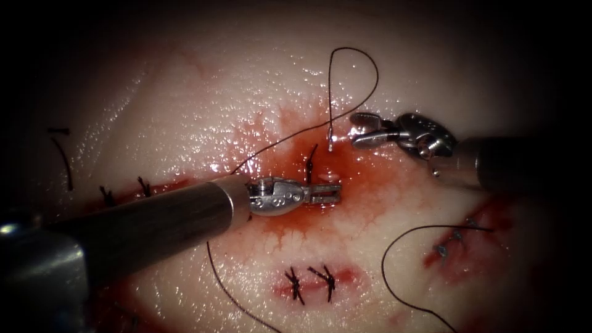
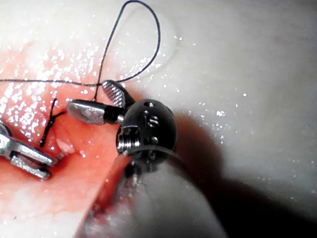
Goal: Wound Closure
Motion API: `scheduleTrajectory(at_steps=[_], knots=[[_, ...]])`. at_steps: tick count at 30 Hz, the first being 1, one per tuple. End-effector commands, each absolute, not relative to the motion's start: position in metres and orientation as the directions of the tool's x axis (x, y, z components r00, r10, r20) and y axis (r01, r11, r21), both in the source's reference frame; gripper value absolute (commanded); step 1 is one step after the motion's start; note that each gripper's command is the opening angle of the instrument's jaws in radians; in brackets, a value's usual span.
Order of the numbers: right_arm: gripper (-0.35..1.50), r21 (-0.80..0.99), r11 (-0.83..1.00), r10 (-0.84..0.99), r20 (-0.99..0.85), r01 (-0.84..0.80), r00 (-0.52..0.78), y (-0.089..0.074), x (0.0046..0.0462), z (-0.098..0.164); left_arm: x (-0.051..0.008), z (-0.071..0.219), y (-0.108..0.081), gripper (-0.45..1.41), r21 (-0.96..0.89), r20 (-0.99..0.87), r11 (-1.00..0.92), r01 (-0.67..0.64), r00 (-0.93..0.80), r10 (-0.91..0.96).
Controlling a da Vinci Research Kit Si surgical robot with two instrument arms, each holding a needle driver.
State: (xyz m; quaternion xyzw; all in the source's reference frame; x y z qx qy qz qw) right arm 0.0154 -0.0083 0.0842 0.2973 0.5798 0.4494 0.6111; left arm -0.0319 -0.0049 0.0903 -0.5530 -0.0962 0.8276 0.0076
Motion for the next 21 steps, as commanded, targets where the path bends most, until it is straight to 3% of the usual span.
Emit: scheduleTrajectory(at_steps=[1,5,8,12,13,15,17,19,21], knots=[[1.25,0.886,0.419,0.895,-0.44,-0.201,-0.075,-0.0086,0.016,0.0847,-0.0326,0.0904,-0.0049,-0.45,-0.191,-0.913,-0.977,0.097,-0.382,0.141],[1.16,0.884,0.425,0.893,-0.445,-0.197,-0.071,-0.0089,0.0157,0.0845,-0.0333,0.0869,-0.0053,-0.45,-0.313,-0.906,-0.942,0.125,-0.337,0.256],[0.78,0.826,0.531,0.836,-0.547,-0.189,-0.041,-0.0095,0.0155,0.0842,-0.0336,0.0846,-0.0054,-0.45,-0.41,-0.883,-0.903,0.128,-0.303,0.358],[0.78,0.699,0.688,0.722,-0.687,-0.198,0.083,-0.01,0.0154,0.0839,-0.0335,0.0834,-0.0054,-0.45,-0.584,-0.791,-0.806,0.098,-0.289,0.539],[0.81,0.648,0.742,0.671,-0.715,-0.172,0.197,-0.0102,0.0155,0.0837,-0.0334,0.0832,-0.0054,-0.45,-0.642,-0.749,-0.762,0.091,-0.29,0.596],[0.98,0.638,0.754,0.656,-0.719,-0.156,0.232,-0.0104,0.0155,0.0836,-0.0333,0.0831,-0.0056,-0.45,-0.679,-0.718,-0.729,0.088,-0.288,0.634],[1.0,0.62,0.774,0.632,-0.739,-0.129,0.233,-0.0108,0.0153,0.0835,-0.0331,0.0828,-0.0057,-0.45,-0.716,-0.687,-0.692,0.09,-0.27,0.675],[1.0,0.621,0.776,0.627,-0.743,-0.105,0.235,-0.0111,0.015,0.0834,-0.0328,0.0824,-0.0058,-0.45,-0.727,-0.679,-0.68,0.101,-0.257,0.688],[0.81,0.621,0.78,0.619,-0.749,-0.074,0.237,-0.0116,0.0143,0.0833,-0.0325,0.0817,-0.0059,-0.45,-0.735,-0.673,-0.669,0.113,-0.245,0.698]])
